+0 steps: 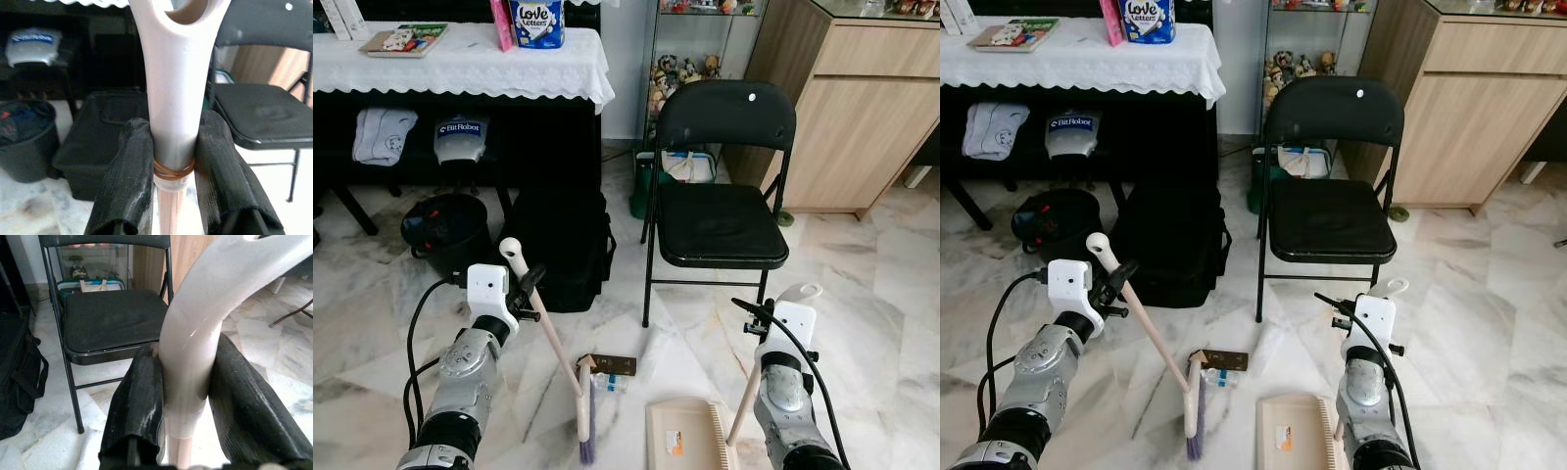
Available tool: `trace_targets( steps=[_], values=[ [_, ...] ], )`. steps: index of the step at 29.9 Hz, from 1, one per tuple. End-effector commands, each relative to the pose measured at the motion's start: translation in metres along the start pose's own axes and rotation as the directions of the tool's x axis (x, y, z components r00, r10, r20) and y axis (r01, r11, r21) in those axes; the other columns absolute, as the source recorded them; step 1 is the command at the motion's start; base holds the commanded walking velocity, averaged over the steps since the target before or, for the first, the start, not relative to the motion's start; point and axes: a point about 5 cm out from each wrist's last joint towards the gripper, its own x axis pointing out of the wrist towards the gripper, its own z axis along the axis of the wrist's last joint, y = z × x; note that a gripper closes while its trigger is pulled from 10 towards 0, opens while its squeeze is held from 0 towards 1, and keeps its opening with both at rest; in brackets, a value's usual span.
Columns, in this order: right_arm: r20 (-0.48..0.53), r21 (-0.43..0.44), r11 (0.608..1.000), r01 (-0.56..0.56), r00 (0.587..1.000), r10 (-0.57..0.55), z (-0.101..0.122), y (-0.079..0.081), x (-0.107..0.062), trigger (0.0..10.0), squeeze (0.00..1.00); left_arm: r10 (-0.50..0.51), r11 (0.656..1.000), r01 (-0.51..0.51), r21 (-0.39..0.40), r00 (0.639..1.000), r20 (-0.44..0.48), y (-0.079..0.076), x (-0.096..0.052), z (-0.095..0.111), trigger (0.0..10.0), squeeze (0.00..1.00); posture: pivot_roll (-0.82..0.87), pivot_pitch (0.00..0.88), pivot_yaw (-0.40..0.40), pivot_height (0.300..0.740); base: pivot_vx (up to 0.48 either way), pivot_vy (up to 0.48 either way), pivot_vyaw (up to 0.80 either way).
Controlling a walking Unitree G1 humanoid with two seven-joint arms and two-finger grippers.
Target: Sweep floor
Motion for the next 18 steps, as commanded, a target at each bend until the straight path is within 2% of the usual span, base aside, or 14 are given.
trace_targets(
  steps=[1,15,18],
  values=[
    [0.026,-0.003,1.000,0.000,1.000,0.000,0.0048,-0.0011,0.0024,10.0,0.00,0.018,0.999,-0.020,0.038,0.999,0.039,0.0066,0.0008,0.0084,10.0,0.00,-0.07,0.059,-0.037,0.740,0.000,0.000,0.00],
    [0.026,-0.001,1.000,-0.008,1.000,0.008,0.0053,0.0007,0.0025,10.0,0.00,0.031,0.997,-0.035,0.067,0.998,0.059,0.0036,0.0015,0.0098,10.0,0.00,-0.06,0.052,-0.036,0.740,0.000,0.000,0.00],
    [0.027,-0.002,1.000,-0.007,1.000,0.007,0.0050,-0.0002,0.0025,10.0,0.00,0.030,0.997,-0.034,0.067,0.998,0.061,0.0028,0.0010,0.0094,10.0,0.00,-0.07,0.053,-0.038,0.740,0.247,0.000,0.00]
  ],
)
